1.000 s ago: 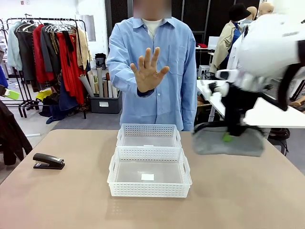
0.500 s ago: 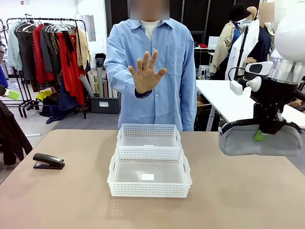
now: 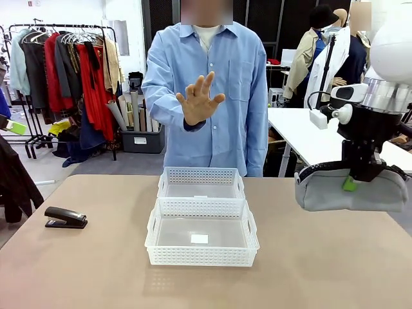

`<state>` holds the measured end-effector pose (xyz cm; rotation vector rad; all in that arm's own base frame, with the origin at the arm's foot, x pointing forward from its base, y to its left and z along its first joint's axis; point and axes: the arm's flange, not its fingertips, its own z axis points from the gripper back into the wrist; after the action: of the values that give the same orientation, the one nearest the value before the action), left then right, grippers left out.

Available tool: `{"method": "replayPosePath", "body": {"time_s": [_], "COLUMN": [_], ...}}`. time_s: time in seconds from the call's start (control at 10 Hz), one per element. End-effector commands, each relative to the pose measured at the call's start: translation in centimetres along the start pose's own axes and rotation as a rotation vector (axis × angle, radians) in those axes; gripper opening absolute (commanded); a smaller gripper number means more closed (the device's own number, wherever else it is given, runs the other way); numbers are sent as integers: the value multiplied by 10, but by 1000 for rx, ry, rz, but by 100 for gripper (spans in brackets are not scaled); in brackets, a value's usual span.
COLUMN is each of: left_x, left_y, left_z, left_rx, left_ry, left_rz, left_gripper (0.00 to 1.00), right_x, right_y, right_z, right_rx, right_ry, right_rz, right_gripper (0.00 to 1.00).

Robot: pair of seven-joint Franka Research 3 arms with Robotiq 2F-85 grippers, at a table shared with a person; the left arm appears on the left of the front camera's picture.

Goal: Distribute items into two baskets.
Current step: Move the picked Pencil pouch towards the Organizing basket indicated by the person, stopping as directed, then place the picked Pencil pouch into the Organizing basket as instructed by the person.

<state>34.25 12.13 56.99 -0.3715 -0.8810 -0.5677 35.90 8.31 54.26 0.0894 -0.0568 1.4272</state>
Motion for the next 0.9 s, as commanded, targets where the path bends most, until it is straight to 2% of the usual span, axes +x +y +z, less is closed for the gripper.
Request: {"method": "replayPosePath", "body": {"time_s": [0.0, 0.8], "left_x": [1, 1], "left_y": [1, 1], "left_z": [1, 1], "left_rx": [-14, -14], "left_ry": [-18, -18], "left_rz": [-10, -10], "left_gripper": [100, 100], "right_x": [0, 0], "right_y": [1, 1], "right_z": [0, 0], "right_rx": [2, 2], "right_ry": [5, 5], "right_rz": [-4, -4], "right_gripper": [0, 0]}}
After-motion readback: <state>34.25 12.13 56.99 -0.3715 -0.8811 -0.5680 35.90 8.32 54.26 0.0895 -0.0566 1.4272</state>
